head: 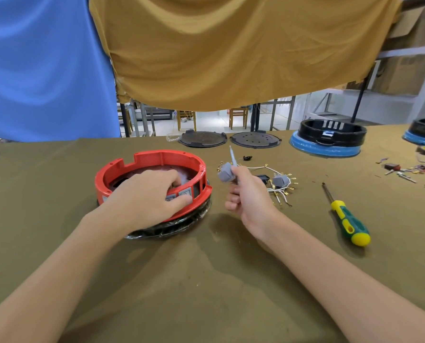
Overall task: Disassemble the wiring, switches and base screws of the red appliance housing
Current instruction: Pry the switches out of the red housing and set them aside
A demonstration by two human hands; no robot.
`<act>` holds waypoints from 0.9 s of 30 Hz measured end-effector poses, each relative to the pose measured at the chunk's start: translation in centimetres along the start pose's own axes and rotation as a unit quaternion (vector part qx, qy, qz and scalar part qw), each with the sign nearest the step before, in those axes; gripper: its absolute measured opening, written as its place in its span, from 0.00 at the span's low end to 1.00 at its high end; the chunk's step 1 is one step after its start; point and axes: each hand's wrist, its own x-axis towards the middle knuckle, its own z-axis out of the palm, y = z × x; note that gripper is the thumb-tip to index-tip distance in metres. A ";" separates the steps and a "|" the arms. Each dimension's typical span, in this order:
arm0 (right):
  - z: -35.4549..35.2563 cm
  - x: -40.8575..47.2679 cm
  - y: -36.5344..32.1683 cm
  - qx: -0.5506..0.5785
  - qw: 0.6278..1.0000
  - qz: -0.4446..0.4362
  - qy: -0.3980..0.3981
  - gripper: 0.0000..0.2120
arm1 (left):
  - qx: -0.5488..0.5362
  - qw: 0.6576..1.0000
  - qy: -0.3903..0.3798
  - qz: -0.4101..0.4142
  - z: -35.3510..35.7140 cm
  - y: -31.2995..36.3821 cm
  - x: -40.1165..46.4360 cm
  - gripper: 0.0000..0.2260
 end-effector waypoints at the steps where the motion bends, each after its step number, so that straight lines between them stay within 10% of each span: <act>1: -0.1 0.1 -0.3 0.024 1.000 0.019 0.006 0.07 | 0.001 1.000 -0.004 -0.004 0.1 0.1 0.0 0.15; 13: -2.2 0.8 -1.7 0.057 0.998 0.031 0.019 0.09 | -0.030 0.999 0.008 0.024 0.6 0.7 -0.2 0.06; 19: -6.1 2.1 -4.3 -0.224 0.949 -0.087 0.202 0.15 | -0.022 0.999 0.025 0.042 1.1 0.5 0.0 0.07; 27: -8.4 3.4 -4.4 -0.256 0.933 -0.046 0.247 0.17 | -0.013 0.998 0.035 0.051 1.4 0.3 0.1 0.07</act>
